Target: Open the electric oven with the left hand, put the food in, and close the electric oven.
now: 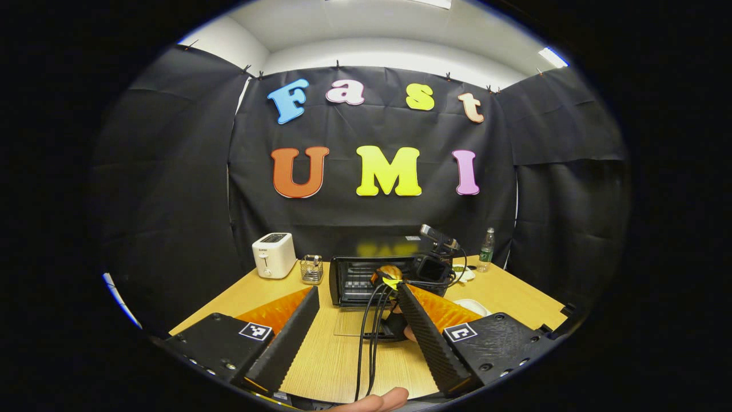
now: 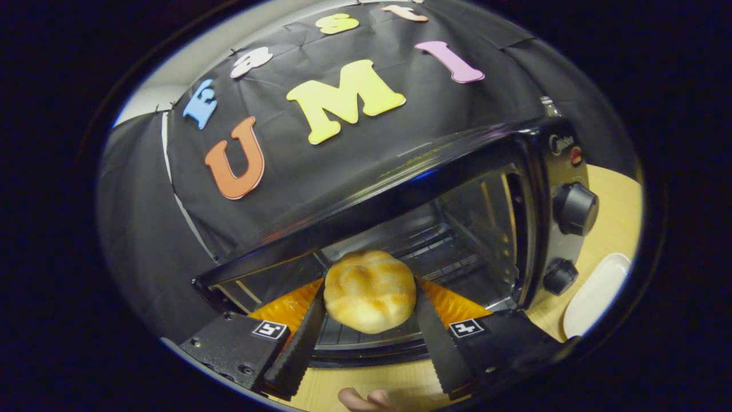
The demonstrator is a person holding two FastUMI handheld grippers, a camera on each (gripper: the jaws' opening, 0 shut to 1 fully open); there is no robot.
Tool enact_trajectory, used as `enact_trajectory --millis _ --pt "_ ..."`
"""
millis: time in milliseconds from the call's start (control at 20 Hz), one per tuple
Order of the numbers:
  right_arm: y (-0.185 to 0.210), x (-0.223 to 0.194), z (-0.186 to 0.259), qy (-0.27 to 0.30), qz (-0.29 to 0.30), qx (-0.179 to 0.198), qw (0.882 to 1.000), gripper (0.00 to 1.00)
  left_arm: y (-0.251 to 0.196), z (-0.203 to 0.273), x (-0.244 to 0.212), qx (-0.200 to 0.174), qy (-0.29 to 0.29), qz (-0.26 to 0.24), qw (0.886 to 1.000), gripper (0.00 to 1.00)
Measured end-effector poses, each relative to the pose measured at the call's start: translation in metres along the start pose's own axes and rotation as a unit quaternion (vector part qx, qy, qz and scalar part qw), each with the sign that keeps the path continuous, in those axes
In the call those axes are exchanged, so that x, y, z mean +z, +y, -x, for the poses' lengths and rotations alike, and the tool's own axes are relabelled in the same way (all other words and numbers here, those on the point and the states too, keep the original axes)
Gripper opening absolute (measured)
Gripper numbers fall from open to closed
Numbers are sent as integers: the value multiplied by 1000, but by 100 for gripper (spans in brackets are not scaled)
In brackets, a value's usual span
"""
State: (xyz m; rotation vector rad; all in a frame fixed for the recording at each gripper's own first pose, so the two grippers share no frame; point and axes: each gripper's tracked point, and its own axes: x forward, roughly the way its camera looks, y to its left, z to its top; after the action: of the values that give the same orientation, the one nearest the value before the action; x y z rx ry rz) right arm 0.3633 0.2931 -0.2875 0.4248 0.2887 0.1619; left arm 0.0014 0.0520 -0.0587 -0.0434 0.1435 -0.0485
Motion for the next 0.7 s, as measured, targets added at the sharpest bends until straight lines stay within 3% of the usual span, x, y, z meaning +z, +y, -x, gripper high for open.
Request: enact_trajectory --millis 400,700 --pt "4 8 -21 -22 69 -4 997 89 5 -16 -15 9 21 6 1000 94" --pt "-2 -5 -6 14 61 9 998 96 4 -12 -13 8 13 3 1000 94"
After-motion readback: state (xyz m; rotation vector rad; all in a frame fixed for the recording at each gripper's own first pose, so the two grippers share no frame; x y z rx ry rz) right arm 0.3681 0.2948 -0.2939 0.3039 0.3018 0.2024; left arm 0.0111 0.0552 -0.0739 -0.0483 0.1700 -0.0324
